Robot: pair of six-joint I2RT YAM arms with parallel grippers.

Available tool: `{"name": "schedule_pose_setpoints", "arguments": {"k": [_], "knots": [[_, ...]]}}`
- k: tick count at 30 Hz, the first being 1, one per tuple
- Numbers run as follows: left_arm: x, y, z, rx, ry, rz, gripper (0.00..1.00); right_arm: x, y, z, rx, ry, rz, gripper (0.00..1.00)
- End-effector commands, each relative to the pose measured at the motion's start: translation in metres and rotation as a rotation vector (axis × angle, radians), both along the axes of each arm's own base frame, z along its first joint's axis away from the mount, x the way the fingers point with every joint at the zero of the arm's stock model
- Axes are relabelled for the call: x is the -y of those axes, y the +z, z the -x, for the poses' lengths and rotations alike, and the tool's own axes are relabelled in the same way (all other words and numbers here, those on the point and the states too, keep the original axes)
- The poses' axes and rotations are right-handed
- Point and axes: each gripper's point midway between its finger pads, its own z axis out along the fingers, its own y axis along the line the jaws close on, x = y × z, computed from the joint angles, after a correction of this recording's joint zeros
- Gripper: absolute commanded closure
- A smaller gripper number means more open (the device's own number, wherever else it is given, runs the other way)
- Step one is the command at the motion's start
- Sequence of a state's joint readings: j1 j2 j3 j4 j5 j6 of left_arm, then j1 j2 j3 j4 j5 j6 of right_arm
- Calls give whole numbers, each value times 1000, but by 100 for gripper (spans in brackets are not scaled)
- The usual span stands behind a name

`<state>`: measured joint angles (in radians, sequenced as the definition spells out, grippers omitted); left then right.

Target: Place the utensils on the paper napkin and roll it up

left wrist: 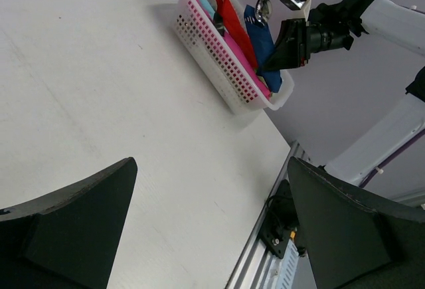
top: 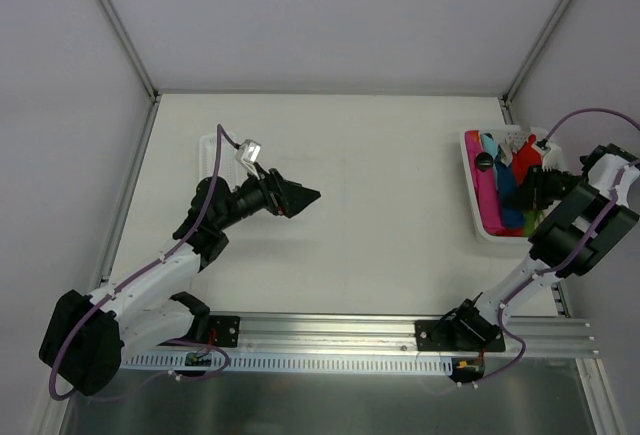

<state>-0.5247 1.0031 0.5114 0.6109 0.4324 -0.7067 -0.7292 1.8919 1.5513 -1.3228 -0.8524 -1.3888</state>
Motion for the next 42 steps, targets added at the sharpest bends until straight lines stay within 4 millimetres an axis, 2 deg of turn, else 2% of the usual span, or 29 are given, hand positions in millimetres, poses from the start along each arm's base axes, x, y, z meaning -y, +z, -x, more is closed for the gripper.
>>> {"name": "schedule_pose_setpoints", "arguments": {"k": [1,5,10,15,21,30,42], "knots": [[0,6,-1,65,7,-15,1,-46,26,47,-278,-19,-276,100],[0,5,0,74,2,-22,1,-43,22,45,-294,-42,-302,100],[1,2,0,71,1,-27,1,-27,18,40,-300,-59,-281,100],[2,1,-3,66,2,-22,1,-20,5,41,-341,-60,-295,100],[2,0,-4,64,2,-20,1,-5,5,40,-332,-96,-285,100],[4,1,-5,60,-1,-11,1,-14,-5,50,-376,-81,-323,100],[2,2,-5,65,7,-20,1,-6,-23,49,-410,-85,-345,99]]}}
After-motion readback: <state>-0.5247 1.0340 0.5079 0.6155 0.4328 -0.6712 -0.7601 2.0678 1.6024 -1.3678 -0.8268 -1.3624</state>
